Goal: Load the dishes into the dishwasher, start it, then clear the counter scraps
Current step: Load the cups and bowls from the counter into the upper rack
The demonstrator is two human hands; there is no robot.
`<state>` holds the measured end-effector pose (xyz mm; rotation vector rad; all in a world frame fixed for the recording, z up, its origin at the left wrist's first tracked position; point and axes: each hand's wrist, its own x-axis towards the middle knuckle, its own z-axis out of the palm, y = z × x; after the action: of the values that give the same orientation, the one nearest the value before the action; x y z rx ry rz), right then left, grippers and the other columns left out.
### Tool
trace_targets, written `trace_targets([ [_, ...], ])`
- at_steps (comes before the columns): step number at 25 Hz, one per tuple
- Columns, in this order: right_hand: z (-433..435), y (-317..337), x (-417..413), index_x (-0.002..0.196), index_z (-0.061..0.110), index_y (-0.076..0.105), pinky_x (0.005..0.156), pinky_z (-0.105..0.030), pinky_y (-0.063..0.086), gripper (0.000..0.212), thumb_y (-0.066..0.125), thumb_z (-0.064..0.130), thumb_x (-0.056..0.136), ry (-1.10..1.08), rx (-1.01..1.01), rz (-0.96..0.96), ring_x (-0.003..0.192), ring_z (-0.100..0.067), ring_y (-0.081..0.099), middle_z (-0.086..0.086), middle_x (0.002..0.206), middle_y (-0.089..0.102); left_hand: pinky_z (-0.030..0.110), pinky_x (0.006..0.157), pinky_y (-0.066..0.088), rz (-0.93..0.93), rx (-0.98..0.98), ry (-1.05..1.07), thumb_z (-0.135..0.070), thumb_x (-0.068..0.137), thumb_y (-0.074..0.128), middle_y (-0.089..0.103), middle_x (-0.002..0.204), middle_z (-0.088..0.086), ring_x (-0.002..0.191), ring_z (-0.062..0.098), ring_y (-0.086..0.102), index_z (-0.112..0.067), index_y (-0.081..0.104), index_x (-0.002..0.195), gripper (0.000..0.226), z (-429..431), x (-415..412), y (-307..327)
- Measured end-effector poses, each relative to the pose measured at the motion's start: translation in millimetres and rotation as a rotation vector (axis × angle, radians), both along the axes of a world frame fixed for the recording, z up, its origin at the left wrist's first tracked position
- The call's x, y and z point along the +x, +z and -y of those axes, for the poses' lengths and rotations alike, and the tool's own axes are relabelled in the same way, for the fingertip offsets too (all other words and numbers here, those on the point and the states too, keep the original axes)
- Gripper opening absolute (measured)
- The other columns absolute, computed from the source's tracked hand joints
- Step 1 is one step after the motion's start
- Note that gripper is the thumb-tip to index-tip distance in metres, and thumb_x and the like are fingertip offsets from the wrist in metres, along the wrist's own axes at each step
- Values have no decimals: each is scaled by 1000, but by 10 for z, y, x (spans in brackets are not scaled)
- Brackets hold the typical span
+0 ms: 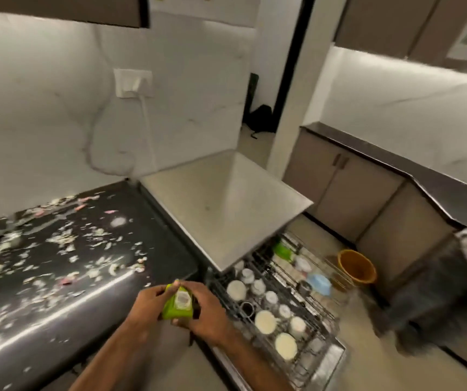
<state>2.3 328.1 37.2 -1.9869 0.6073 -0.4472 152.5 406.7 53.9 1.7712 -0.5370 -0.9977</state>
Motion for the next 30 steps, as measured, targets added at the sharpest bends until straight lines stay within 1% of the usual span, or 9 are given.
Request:
trace_targets([
  [3, 387, -221, -574, 133, 41, 52, 104, -31, 44, 69, 81, 36, 71, -97, -40, -31, 123, -3, 52, 21, 130, 56, 23, 61, 52, -2, 68, -182, -14, 96, 62, 71, 77, 10, 65, 13, 63, -2, 72, 86, 18, 558, -460, -85],
  [8, 1249, -445, -1723, 133, 60, 33, 99, -9, 37, 67, 69, 66, 78, -208, -83, -93, 119, 17, 39, 42, 127, 40, 30, 57, 58, -122, 200, -335, -23, 93, 67, 70, 88, 21, 65, 21, 66, -1, 68, 103, 23, 1603, -1472, -195],
  [12, 1820, -563, -2325, 147, 36, 32, 104, -20, 38, 71, 61, 63, 88, -149, -92, -158, 131, 0, 37, 19, 143, 36, 39, 68, 60, -305, 219, -288, -24, 93, 68, 74, 92, 16, 79, 25, 71, -2, 68, 104, 24, 2179, -2089, -409],
  [15, 2130, -702, -2533, 146, 38, 32, 100, -4, 29, 69, 62, 61, 88, -186, -57, -189, 128, 12, 34, 23, 141, 38, 40, 72, 61, -340, 252, -311, -23, 94, 67, 75, 91, 12, 82, 23, 72, -4, 68, 106, 23, 2569, -2255, -560],
  [18, 2399, -847, -2599, 141, 41, 36, 98, -7, 32, 66, 67, 55, 85, -292, -30, -222, 124, 8, 41, 24, 138, 44, 38, 62, 60, -333, 276, -421, -21, 93, 67, 75, 81, 8, 75, 23, 72, -4, 66, 100, 19, 3010, -2263, -671],
  [21, 2723, -993, -2621, 130, 48, 40, 87, -5, 39, 58, 70, 52, 81, -447, 16, -218, 110, 15, 50, 39, 121, 51, 30, 76, 50, 209, 219, -650, -30, 93, 67, 66, 103, -6, 94, 17, 64, -16, 58, 111, 25, 3526, -2061, -693],
  [24, 3160, -1258, -2639, 126, 33, 47, 83, -19, 49, 53, 74, 44, 81, -615, 82, -283, 103, -6, 61, 17, 115, 61, 39, 99, 44, 930, 29, -701, -33, 94, 61, 48, 141, -1, 127, 22, 49, -19, 44, 140, 51, 4143, -1731, -668],
  [27, 3565, -1631, -2538, 118, 27, 47, 66, -14, 39, 47, 75, 39, 83, -642, 108, -391, 93, -12, 60, 9, 106, 61, 45, 118, 25, 1217, 111, -828, -40, 95, 53, 8, 166, 6, 151, 26, 14, -15, 13, 158, 79, 4655, -1487, -784],
  [30, 3972, -2083, -2342, 114, 29, 45, 60, -3, 34, 44, 75, 35, 83, -587, 123, -454, 87, -9, 57, 10, 104, 59, 44, 124, 2, 1379, 233, -931, -48, 98, 41, -23, 163, 1, 152, 22, -14, -19, -17, 155, 87, 4822, -1296, -1132],
])
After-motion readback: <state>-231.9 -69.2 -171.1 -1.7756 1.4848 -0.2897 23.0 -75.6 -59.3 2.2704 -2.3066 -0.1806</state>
